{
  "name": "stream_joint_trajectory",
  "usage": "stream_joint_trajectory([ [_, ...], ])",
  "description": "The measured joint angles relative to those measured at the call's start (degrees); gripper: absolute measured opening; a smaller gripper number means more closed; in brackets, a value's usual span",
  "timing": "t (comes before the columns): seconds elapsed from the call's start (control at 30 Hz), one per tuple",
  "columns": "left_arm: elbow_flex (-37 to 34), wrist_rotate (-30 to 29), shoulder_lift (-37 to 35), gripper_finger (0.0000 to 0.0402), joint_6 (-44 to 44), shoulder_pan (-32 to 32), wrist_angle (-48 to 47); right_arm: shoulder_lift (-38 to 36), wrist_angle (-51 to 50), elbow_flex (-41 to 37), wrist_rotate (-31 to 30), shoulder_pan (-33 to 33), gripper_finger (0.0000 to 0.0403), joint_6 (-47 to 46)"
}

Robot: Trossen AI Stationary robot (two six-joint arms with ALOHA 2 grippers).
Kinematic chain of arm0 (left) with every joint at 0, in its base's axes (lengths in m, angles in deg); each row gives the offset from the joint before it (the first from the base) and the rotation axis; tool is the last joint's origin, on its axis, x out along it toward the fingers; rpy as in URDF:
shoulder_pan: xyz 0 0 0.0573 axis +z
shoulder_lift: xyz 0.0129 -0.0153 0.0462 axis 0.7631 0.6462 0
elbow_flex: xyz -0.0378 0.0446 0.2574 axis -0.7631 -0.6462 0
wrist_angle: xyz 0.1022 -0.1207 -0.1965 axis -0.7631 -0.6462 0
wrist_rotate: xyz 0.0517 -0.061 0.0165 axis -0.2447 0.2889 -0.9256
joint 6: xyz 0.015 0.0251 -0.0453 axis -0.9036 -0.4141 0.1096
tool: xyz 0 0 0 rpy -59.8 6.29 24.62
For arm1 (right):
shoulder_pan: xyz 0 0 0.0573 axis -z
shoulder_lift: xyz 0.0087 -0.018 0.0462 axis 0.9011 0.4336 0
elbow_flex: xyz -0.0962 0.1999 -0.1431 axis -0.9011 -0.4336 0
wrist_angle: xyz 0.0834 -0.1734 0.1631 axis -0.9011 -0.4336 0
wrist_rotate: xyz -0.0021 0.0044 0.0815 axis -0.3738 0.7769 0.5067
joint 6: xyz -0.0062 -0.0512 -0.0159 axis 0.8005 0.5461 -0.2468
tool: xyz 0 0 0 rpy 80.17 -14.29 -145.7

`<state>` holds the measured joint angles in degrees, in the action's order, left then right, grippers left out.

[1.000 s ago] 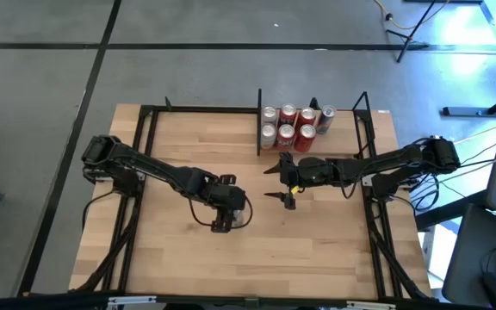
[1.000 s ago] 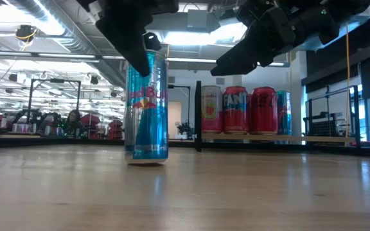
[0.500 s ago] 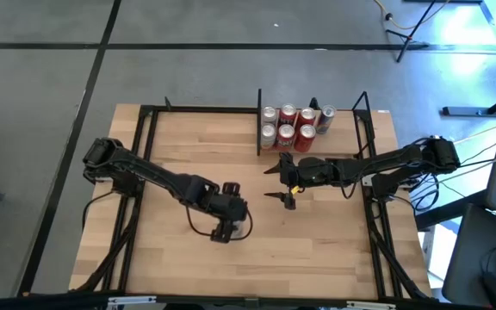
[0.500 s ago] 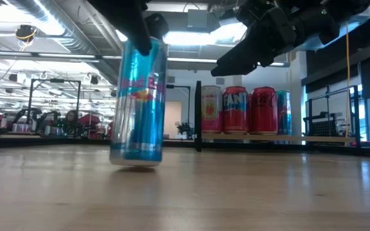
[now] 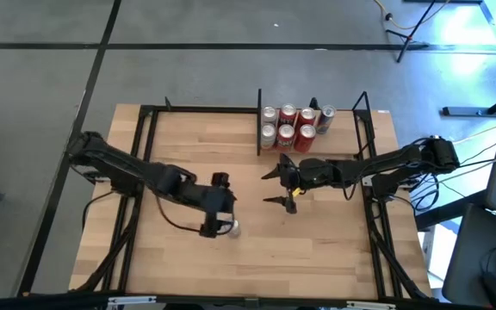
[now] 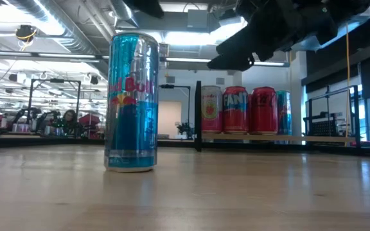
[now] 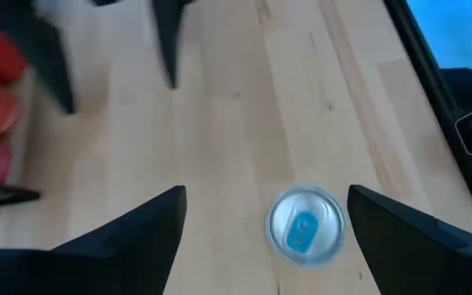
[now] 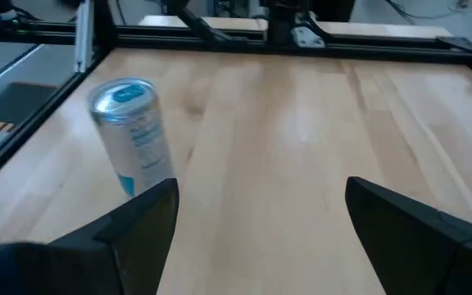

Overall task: Place canned beverage on shelf
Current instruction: Put the blue soda can on the shelf aligned with the other blue soda can

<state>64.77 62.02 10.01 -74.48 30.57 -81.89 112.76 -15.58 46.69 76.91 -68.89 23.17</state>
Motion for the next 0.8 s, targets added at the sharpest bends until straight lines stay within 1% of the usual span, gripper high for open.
stream_joint_trajectory([
  [0.07,-0.1,-2.5,-1.7,0.0321,1.6,-1.1,-2.2,1.2,2.7,0.0,0.0,-1.5,0.0335,0.0],
  [0.13,-1.9,-6.1,-3.6,0.0321,4.0,-2.8,-3.8,3.0,5.1,0.0,0.1,-3.3,0.0335,0.1],
  [0.2,-5.9,-9.5,-5.5,0.0321,7.0,-4.5,-3.4,5.2,9.4,0.0,0.1,-5.1,0.0335,0.3],
  [0.3,-15.1,-12.7,-8.9,0.0321,12.8,-6.8,-0.2,8.4,14.9,0.3,0.1,-6.8,0.0335,0.3],
  [0.4,-25.7,-13.7,-12.4,0.0321,17.0,-9.1,9.6,11.4,15.4,3.2,-1.6,-7.8,0.0335,-0.8],
  [0.5,-34.7,-13.8,-13.3,0.0321,18.6,-10.7,23.4,15.1,15.5,6.4,-2.2,-8.9,0.0335,-1.6],
  [0.67,-44.3,-14.5,-12.5,0.0321,18.8,-11.8,39.9,21.3,15.0,11.9,-4.0,-9.8,0.0335,-1.7],
  [0.8,-49.0,-14.8,-11.7,0.0321,18.7,-11.9,50.1,24.4,14.4,16.2,-3.6,-9.7,0.0335,-2.7],
])
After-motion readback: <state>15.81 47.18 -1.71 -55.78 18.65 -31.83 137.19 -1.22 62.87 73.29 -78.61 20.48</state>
